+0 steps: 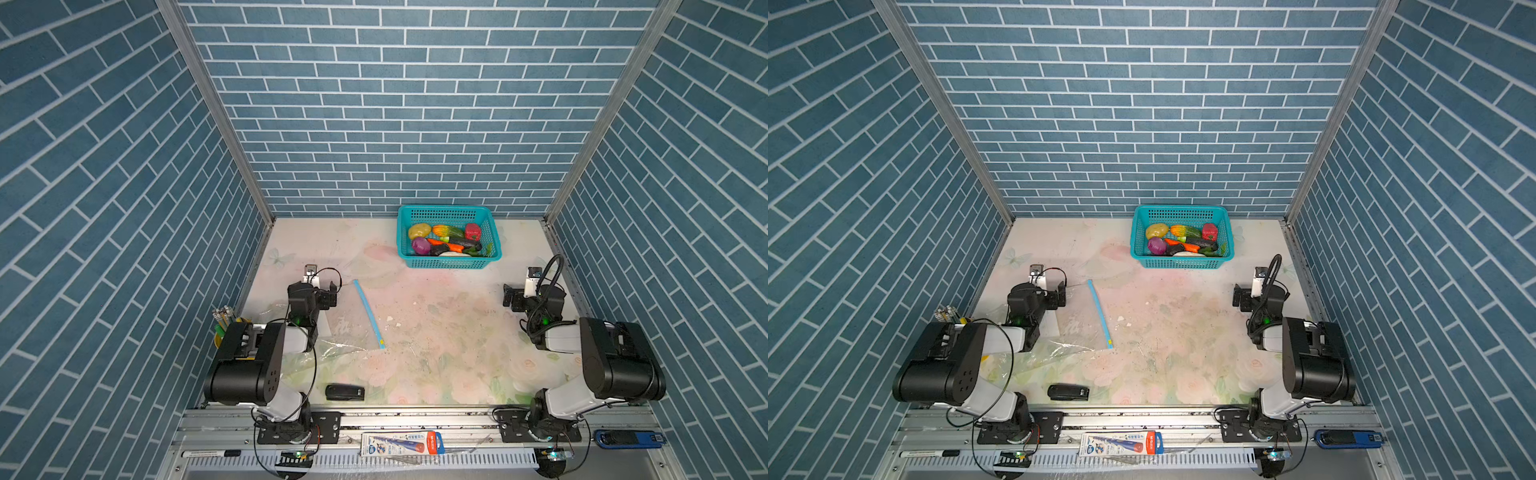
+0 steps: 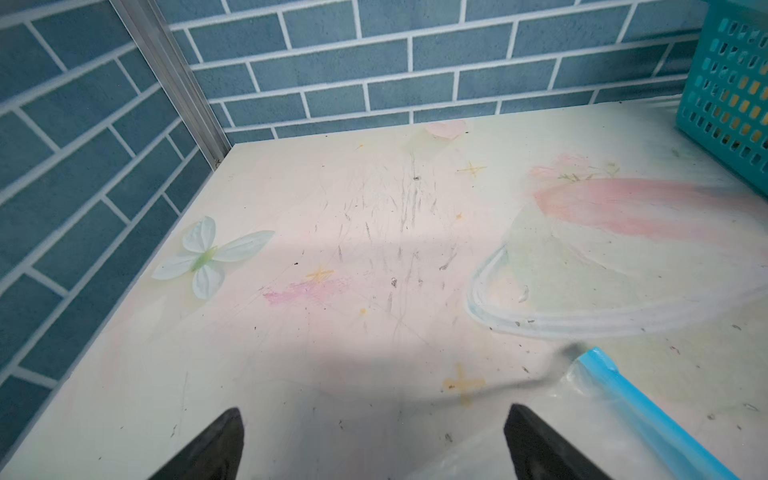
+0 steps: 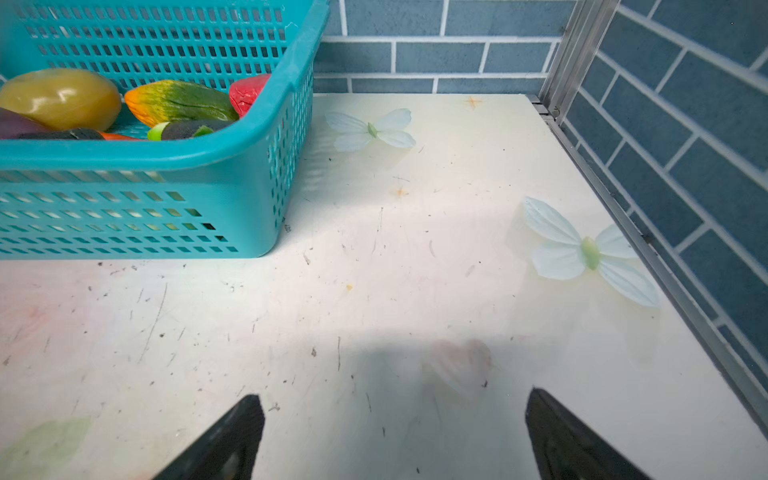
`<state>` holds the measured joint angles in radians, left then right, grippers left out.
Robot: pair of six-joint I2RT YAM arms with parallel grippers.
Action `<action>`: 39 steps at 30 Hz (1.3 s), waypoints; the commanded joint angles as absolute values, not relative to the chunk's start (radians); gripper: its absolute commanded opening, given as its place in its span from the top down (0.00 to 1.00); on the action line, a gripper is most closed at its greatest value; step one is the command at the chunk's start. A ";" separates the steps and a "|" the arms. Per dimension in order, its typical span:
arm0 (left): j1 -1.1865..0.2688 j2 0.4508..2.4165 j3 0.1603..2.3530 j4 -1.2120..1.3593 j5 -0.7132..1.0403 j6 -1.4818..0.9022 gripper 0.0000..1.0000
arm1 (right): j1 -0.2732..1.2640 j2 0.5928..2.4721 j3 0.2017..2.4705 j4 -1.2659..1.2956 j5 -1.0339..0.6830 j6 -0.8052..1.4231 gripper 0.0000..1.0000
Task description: Place the food in the zip-top bag and seal the zipper
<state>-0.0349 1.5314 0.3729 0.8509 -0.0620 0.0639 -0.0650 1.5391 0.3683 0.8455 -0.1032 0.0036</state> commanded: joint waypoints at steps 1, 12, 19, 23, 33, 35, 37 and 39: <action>-0.030 1.528 0.390 0.856 -0.056 0.071 0.01 | -0.075 1.542 0.394 0.863 -0.134 0.037 0.01; -0.030 1.528 0.390 0.856 -0.055 0.071 0.01 | -0.074 1.542 0.397 0.857 -0.094 0.052 0.01; -0.031 1.528 0.390 0.854 -0.054 0.069 0.01 | -0.074 1.541 0.397 0.856 -0.094 0.053 0.01; -0.030 1.528 0.390 0.854 -0.055 0.069 0.01 | -0.074 1.542 0.398 0.857 -0.094 0.052 0.01; -0.031 1.528 0.390 0.854 -0.056 0.071 0.01 | -0.073 1.542 0.399 0.856 -0.094 0.052 0.01; -0.031 1.528 0.391 0.854 -0.056 0.071 0.01 | -0.074 1.542 0.399 0.856 -0.094 0.052 0.01; -0.031 1.528 0.390 0.855 -0.057 0.071 0.01 | -0.074 1.542 0.399 0.855 -0.094 0.053 0.01; -0.031 1.528 0.390 0.854 -0.057 0.071 0.01 | -0.074 1.541 0.399 0.856 -0.094 0.052 0.01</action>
